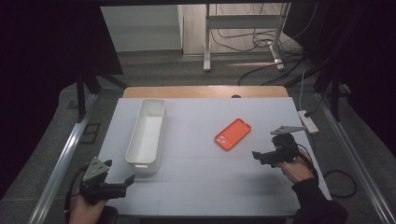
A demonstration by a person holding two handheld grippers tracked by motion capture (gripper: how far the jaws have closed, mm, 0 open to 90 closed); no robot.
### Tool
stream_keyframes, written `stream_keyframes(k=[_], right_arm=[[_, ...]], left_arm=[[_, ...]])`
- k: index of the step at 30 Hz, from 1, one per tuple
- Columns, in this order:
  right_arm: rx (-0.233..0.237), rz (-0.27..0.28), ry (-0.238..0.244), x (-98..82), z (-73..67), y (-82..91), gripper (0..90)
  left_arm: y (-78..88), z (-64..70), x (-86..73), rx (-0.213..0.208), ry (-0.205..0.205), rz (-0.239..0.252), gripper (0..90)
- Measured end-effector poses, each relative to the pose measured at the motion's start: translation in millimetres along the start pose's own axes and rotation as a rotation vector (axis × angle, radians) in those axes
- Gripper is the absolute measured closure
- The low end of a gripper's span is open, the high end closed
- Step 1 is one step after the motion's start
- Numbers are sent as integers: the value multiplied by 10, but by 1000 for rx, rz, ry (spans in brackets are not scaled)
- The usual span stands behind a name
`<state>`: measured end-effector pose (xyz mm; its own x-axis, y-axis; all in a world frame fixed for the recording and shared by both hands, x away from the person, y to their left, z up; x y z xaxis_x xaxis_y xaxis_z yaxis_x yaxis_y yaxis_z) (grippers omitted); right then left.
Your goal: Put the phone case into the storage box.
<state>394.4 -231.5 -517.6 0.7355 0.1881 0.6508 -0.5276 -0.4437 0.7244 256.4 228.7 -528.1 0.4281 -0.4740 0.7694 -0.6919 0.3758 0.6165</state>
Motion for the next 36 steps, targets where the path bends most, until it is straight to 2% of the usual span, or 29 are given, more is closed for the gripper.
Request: stream_keyframes(k=[8, 18, 28, 34, 36], right_arm=[[-14, -14, 2, 94, 38, -101, 0], [-28, -55, 5, 212, 69, -324, 0], [-18, -61, 1, 324, 36, -473, 0], [-37, -74, 14, 384, 17, -584, 0], [-50, -83, 32, 405, 13, -620, 0]], left_arm=[[-5, -1, 3, -1, 1, 1, 27], [-5, -3, 5, -3, 3, 3, 27], [-6, -5, 6, -4, 5, 3, 28], [-6, -6, 6, -4, 6, 4, 27], [-6, -5, 6, -4, 5, 4, 27]])
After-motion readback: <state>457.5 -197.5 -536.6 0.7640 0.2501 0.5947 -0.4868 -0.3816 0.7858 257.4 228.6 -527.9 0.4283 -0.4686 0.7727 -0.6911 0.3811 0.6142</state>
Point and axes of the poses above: each handheld gripper's, and its own axes: y roughly backward along the jaws, x roughly out of its top, z roughly to its right, the point moved 9 cm from there along -y, roughly forward along the jaws, and after that the axes turned 15 degrees about -y, right-handed, at the moved point
